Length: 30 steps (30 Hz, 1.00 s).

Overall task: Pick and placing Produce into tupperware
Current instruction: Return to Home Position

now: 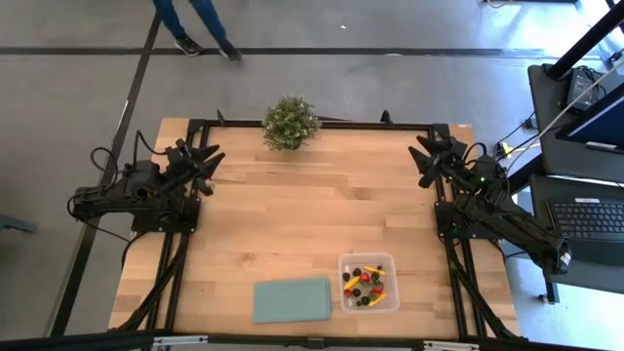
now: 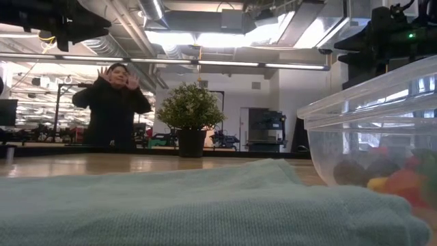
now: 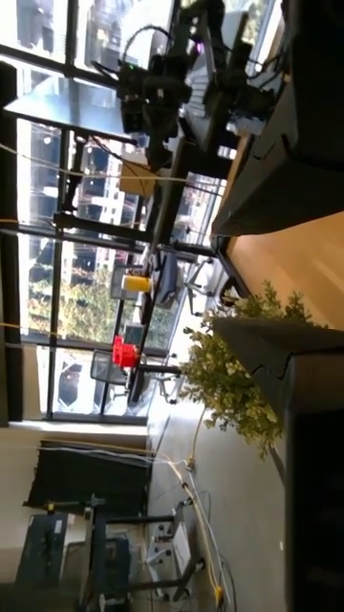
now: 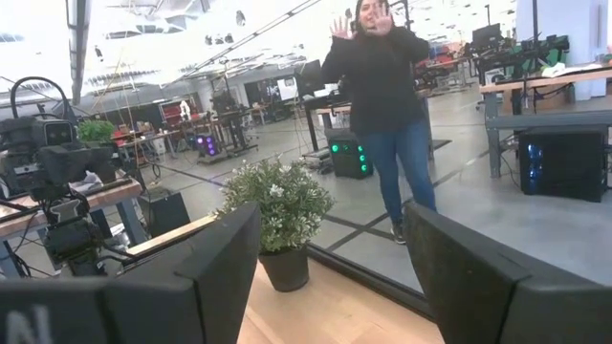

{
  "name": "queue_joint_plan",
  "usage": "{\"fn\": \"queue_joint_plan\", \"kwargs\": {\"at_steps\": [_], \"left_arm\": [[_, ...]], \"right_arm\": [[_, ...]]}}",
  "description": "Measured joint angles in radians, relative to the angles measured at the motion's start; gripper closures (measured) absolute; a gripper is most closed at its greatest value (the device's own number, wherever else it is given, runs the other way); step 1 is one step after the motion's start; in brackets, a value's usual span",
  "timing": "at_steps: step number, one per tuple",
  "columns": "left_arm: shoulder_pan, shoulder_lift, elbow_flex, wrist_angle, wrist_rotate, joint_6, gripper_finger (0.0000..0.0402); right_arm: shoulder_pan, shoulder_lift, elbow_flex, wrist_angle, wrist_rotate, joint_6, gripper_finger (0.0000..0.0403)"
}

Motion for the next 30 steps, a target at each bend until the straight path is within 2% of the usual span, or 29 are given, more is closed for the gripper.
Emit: {"fn": "queue_joint_plan", "kwargs": {"at_steps": [23,30], "left_arm": [[0.0,0.0,-0.013,0.051,0.104,-0.049,0.0264],[0.0,0.0,-0.141,0.241,0.114,-0.066,0.0264]], "right_arm": [[0.0,0.0,0.0,-0.002,0.0,-0.027,0.0144],[0.0,0.0,0.001,-0.002,0.0,-0.041,0.0144]]}}
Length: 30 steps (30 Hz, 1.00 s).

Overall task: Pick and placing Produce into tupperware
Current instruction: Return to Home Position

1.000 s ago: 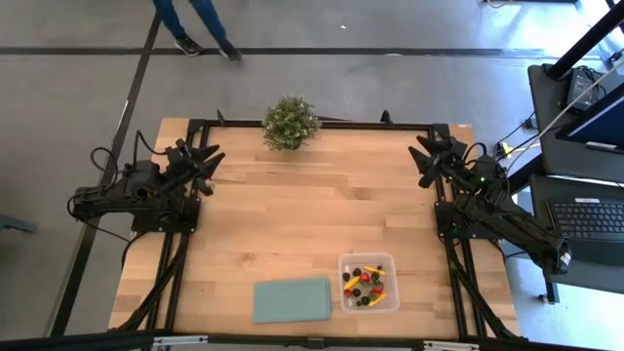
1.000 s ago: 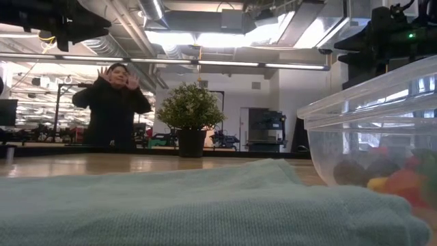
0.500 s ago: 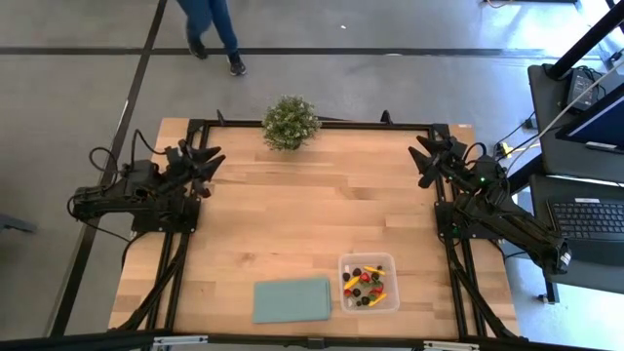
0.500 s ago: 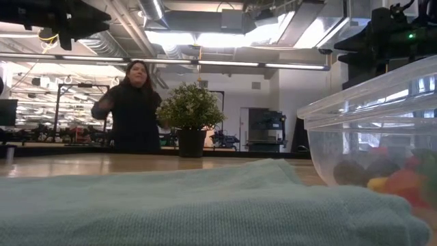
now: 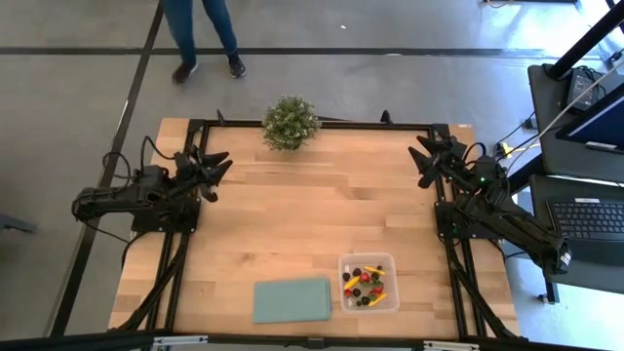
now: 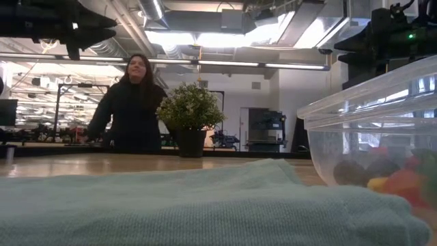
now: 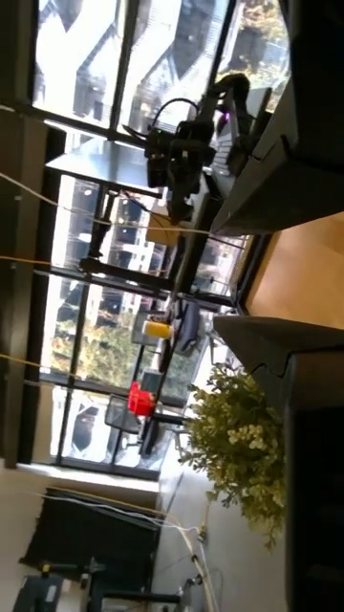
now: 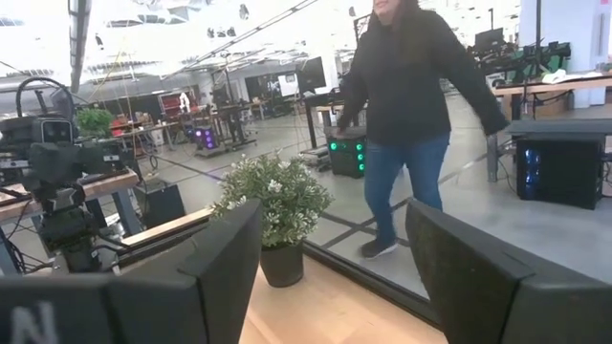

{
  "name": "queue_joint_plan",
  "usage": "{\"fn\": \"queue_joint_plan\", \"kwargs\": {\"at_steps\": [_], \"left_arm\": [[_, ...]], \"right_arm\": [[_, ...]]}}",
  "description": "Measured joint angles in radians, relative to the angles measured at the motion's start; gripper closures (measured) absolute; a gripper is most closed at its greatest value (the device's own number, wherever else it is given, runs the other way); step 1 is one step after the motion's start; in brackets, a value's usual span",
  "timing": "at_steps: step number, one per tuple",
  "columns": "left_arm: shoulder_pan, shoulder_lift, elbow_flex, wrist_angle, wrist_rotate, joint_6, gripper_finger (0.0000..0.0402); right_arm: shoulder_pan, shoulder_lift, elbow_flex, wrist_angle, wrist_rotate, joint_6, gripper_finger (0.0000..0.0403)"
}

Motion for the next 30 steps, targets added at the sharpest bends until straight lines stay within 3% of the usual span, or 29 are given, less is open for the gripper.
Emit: {"fn": "queue_joint_plan", "kwargs": {"at_steps": [18,30], "left_arm": [[0.0,0.0,-0.112,0.022,0.004,-0.057,0.0264],[-0.001,0.0,-0.162,0.028,0.008,-0.059,0.0264]], "right_arm": [[0.0,0.0,-0.002,0.004,0.0,-0.038,0.0144],[0.001,-0.06,-0.177,0.256,-0.003,-0.006,0.0144]]}}
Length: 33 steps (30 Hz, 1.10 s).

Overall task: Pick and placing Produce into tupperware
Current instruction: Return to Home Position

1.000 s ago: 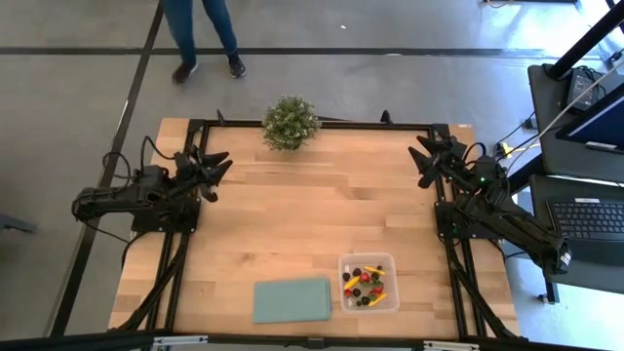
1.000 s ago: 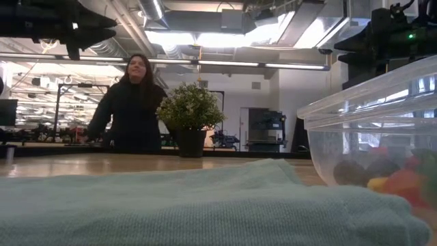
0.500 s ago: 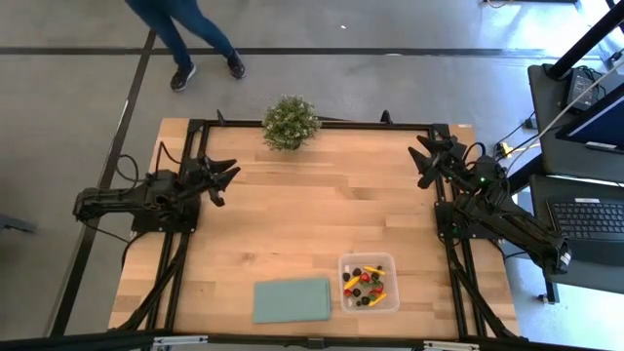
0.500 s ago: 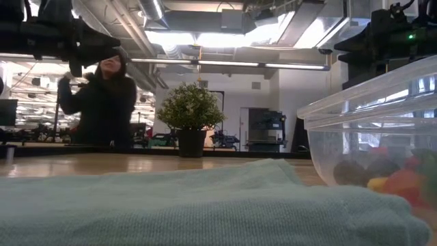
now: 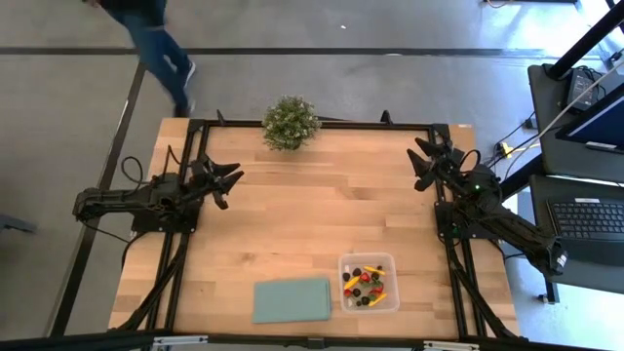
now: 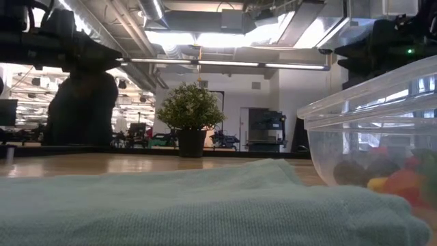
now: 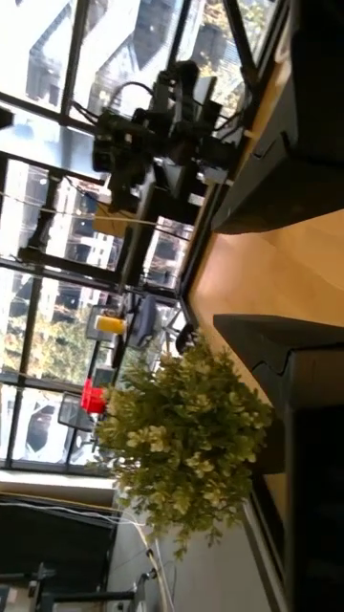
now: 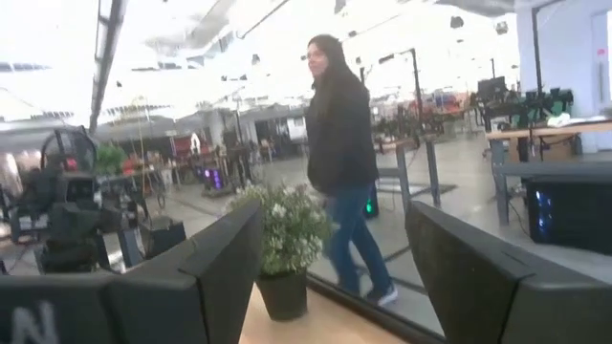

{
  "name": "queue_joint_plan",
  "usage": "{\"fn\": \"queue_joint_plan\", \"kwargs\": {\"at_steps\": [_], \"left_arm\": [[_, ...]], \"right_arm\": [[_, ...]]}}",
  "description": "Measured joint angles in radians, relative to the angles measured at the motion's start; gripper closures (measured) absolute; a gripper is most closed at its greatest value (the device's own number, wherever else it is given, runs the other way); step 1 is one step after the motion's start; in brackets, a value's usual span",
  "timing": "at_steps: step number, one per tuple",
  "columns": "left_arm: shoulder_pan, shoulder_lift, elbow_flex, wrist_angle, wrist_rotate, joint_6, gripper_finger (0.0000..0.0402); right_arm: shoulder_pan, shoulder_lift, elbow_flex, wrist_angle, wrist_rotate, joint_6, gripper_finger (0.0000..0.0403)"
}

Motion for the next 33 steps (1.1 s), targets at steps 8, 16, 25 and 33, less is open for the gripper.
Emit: {"fn": "queue_joint_plan", "kwargs": {"at_steps": [8,16,25,33], "left_arm": [[0.0,0.0,0.0,-0.008,-0.023,0.038,0.0264],[0.0,0.0,0.0,-0.019,-0.023,0.109,0.0264],[0.0,0.0,0.0,-0.021,-0.023,0.109,0.0264],[0.0,0.0,0.0,-0.021,-0.024,0.11,0.0264]], "right_arm": [[0.0,-0.01,-0.019,-0.024,-0.017,-0.006,0.0144],[0.0,-0.01,-0.019,-0.059,-0.017,-0.003,0.0144],[0.0,-0.01,-0.019,-0.225,-0.017,-0.002,0.0144],[0.0,-0.006,-0.018,-0.288,-0.015,-0.004,0.0144]]}}
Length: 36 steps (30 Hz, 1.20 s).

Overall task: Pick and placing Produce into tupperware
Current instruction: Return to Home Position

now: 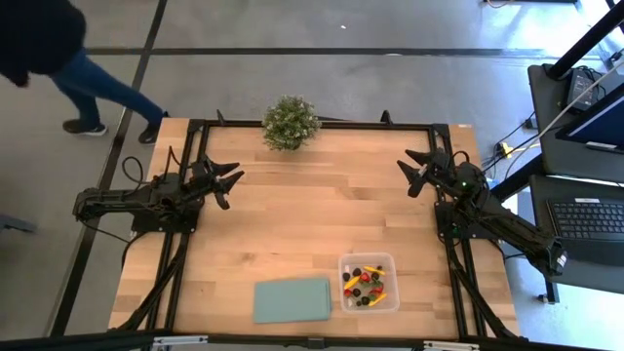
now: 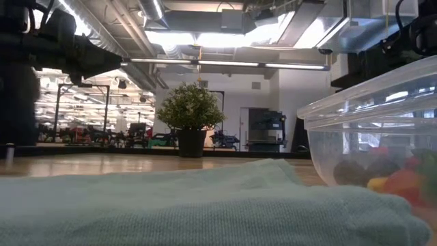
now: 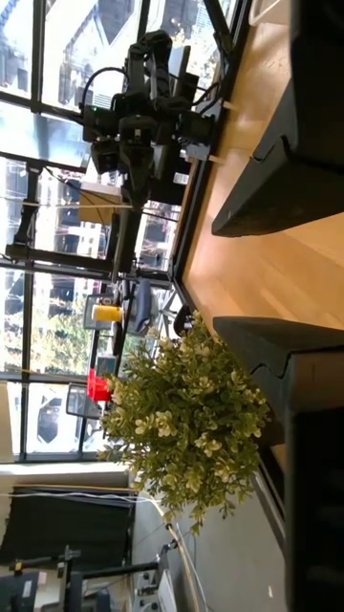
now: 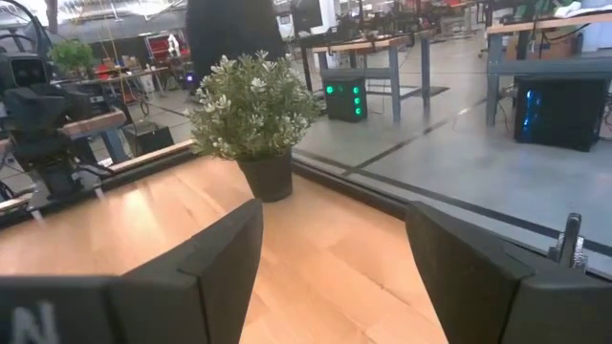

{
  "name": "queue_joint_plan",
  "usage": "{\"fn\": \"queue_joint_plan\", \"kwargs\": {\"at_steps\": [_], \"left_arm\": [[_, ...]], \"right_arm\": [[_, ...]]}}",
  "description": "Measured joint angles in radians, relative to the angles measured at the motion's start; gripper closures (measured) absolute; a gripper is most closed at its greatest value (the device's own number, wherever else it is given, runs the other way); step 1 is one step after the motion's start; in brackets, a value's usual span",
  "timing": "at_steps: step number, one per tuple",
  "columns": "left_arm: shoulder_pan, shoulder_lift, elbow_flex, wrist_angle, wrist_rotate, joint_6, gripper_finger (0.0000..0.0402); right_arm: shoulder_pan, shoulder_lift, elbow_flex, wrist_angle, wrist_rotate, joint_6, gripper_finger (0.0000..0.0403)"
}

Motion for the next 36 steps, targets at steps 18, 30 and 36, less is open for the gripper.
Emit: {"fn": "queue_joint_plan", "kwargs": {"at_steps": [18,30,36], "left_arm": [[0.0,0.0,0.0,0.0,0.0,0.0,0.0264],[0.0,0.0,0.0,0.0,0.0,0.0,0.0264],[0.0,0.0,0.0,0.0,0.0,0.0,0.0264]], "right_arm": [[0.0,0.0,0.0,0.0,0.0,0.0,0.0144],[0.026,0.001,0.0,0.0,0.0,0.001,0.0144],[0.028,0.001,0.0,0.0,0.0,0.001,0.0144]]}}
